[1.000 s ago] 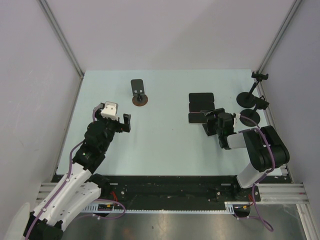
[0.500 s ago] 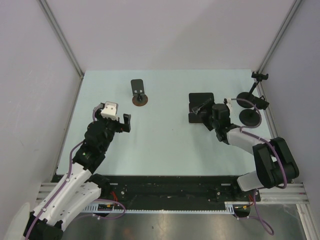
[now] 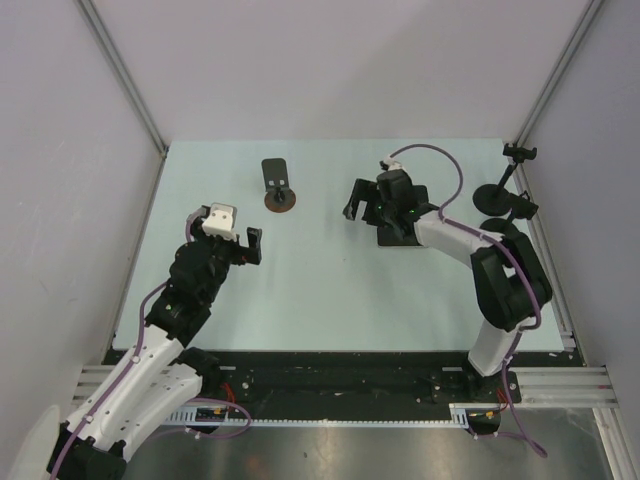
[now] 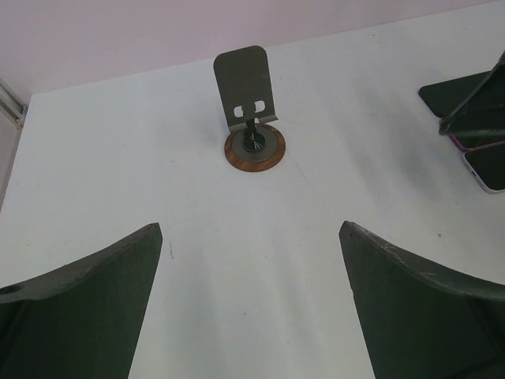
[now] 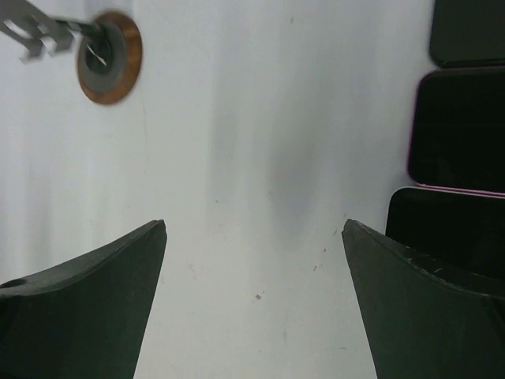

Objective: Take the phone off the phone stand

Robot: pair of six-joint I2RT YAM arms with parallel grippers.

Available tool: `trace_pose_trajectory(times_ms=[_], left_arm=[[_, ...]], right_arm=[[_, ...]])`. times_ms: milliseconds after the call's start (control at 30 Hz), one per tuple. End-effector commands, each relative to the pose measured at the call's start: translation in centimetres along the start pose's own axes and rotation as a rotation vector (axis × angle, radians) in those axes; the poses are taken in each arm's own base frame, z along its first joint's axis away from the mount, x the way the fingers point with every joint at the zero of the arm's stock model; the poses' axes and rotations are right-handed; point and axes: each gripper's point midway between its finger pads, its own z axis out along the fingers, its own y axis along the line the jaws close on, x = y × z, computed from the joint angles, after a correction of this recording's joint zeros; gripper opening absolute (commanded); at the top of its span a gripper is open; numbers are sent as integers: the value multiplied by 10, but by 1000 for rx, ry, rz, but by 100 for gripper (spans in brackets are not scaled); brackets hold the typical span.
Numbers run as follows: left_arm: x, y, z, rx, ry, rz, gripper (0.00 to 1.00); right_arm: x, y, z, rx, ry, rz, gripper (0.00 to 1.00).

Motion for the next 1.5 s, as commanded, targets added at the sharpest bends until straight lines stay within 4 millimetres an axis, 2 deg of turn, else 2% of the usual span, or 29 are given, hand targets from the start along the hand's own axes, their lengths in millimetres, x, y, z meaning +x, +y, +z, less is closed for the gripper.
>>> trace_pose_trajectory(times_ms=[0,33,200,267,500,733,1133,1267,1367,1400,1467], left_arm=[[-4,4,1,-16,-20,14,100],[-4,4,1,-17,-20,14,100],[-4,5,1,-21,-20,17,100],[-3,5,1,-20,-19,16,100],[-3,5,1,-24,-18,19,100],[-2,5,2,-22,-14,18,100],[-2,5,2,-22,-16,18,100],[-2,4,2,-20,-13,17,100],[-2,4,3,-19,-13,17,100],[-1,3,3,-15,-9,15,100],[-1,2,4,-14,-7,8,100]], right_arm=[[27,4,13,12,127,-148,100],[34,-1,20,26,148,-162,100],[47,-2,31,45,197,-214,100],[52,-11,36,84,210,-225,100],[63,-29,41,142,248,-243,100],[65,-42,40,189,260,-255,100],[56,-48,38,214,240,-264,100],[51,-33,36,148,230,-267,100],[36,-7,27,53,189,-278,100],[30,10,20,-17,182,-278,100],[15,27,10,-78,139,-291,100]])
